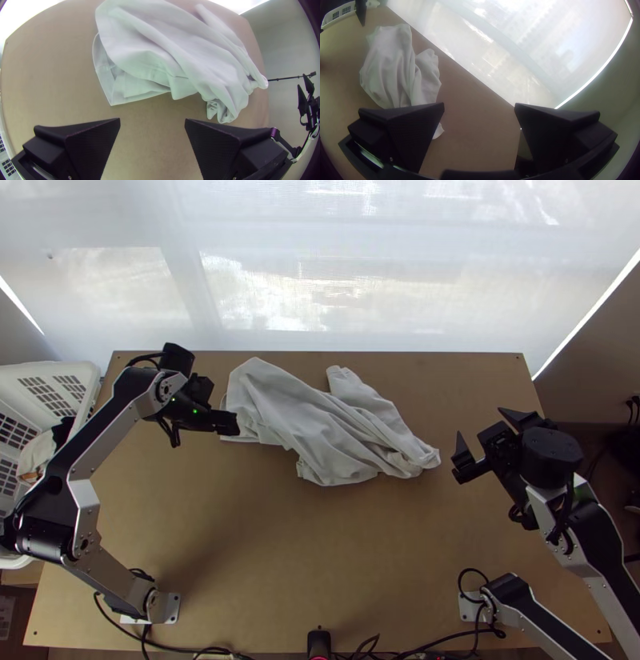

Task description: Fold the t-shirt

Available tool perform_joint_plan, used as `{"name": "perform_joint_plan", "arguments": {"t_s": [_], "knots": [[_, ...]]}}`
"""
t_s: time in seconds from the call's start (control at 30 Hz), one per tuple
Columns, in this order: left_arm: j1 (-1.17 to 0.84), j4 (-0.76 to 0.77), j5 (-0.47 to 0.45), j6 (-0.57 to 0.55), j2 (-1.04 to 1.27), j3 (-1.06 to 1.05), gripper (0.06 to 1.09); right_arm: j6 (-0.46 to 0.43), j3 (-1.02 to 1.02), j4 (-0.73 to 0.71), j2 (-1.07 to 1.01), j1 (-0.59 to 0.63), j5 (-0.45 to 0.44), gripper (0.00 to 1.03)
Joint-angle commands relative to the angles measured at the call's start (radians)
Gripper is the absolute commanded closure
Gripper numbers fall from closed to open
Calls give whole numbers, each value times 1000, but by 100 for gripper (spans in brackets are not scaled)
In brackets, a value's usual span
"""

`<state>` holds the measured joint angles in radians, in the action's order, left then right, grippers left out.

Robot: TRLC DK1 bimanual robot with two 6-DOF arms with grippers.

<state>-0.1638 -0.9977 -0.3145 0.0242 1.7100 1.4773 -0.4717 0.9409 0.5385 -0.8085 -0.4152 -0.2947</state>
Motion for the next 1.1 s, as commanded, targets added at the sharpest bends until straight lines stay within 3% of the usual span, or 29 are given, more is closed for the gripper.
{"name": "perform_joint_plan", "arguments": {"t_s": [0.0, 0.23, 0.6, 0.8, 0.97, 1.07], "knots": [[29, 64, -37, -72, 68, -11, 14, -2, 1, 20, 17, 0, 0, 5], [18, 203, -35, -115, 178, 20, 14, -10, -14, 37, 31, -2, -1, 5], [-25, 272, -35, -129, 293, 130, 15, -12, -27, 51, 42, 1, -17, 5], [-29, 271, -81, -110, 324, 161, 55, -18, -31, 49, 42, 3, -21, 5], [-16, 271, -81, -101, 324, 161, 104, -21, -36, 40, 37, 3, -21, 5], [-9, 257, -81, -96, 303, 156, 105, -21, -34, 32, 34, 3, -21, 5]]}}
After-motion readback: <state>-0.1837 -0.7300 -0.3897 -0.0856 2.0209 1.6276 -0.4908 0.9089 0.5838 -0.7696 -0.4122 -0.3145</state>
